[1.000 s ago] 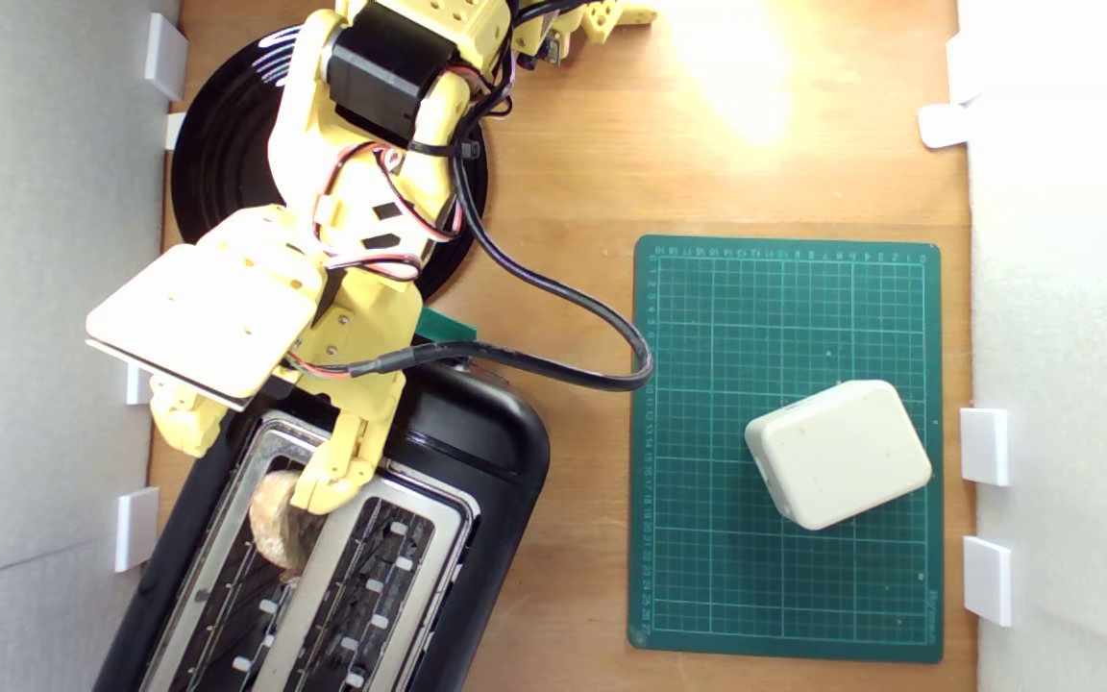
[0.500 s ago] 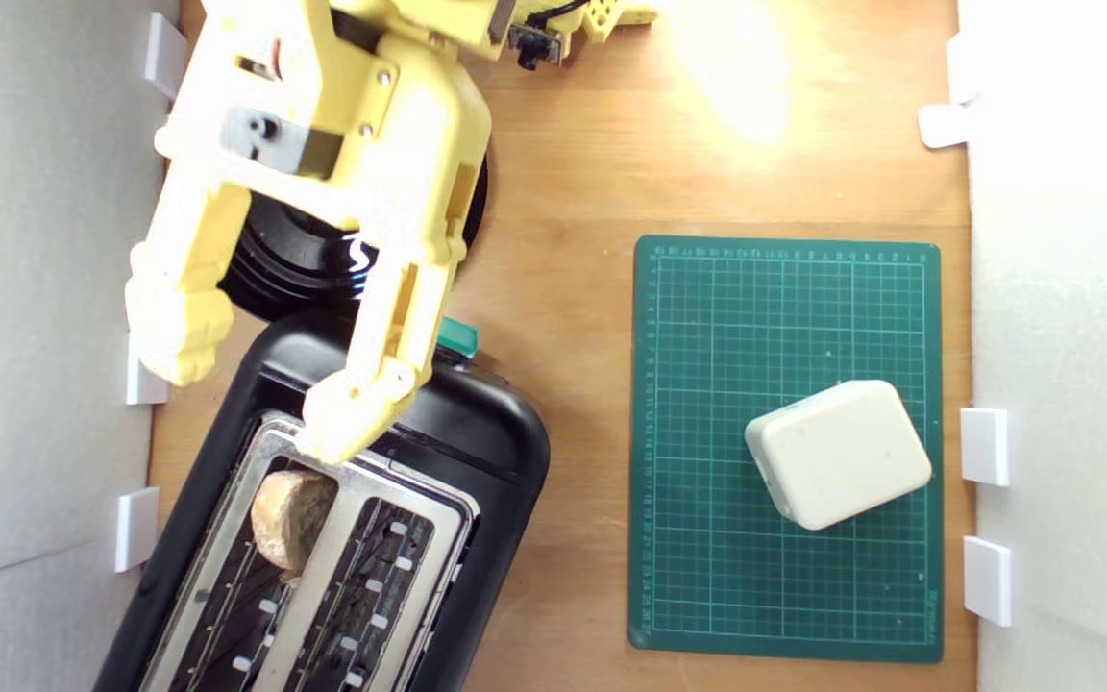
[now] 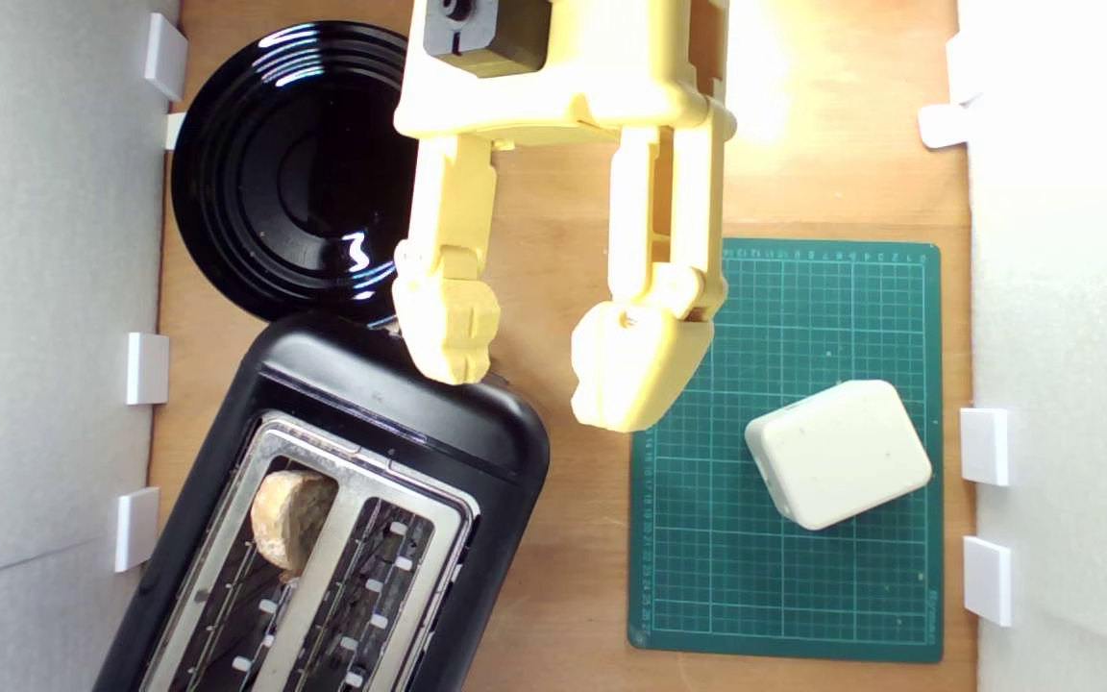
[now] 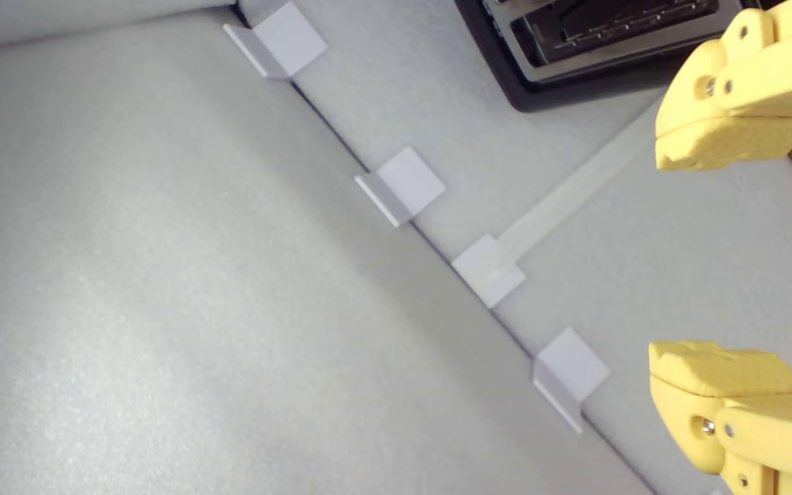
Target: Pick bread and place in toaster
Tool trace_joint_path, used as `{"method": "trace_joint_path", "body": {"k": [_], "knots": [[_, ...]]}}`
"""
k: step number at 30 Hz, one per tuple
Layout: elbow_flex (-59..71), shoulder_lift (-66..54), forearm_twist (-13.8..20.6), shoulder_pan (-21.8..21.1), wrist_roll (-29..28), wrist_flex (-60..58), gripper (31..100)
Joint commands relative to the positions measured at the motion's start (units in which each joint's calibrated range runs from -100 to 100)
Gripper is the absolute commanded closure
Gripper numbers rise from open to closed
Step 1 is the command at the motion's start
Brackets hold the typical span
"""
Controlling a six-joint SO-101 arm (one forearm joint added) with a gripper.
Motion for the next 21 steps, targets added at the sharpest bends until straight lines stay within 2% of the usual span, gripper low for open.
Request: {"method": "trace_joint_path", "body": {"k": [1, 10, 18, 21], "knots": [[11.4, -8.1, 0.4, -3.4, -2.0, -0.6, 44.5], [44.2, -27.8, -0.4, -7.3, -1.7, -0.6, 44.6], [62.9, -40.1, 0.4, -8.6, -0.9, -0.6, 44.7], [70.4, -44.2, 0.2, -9.0, 0.4, -0.6, 49.0]]}}
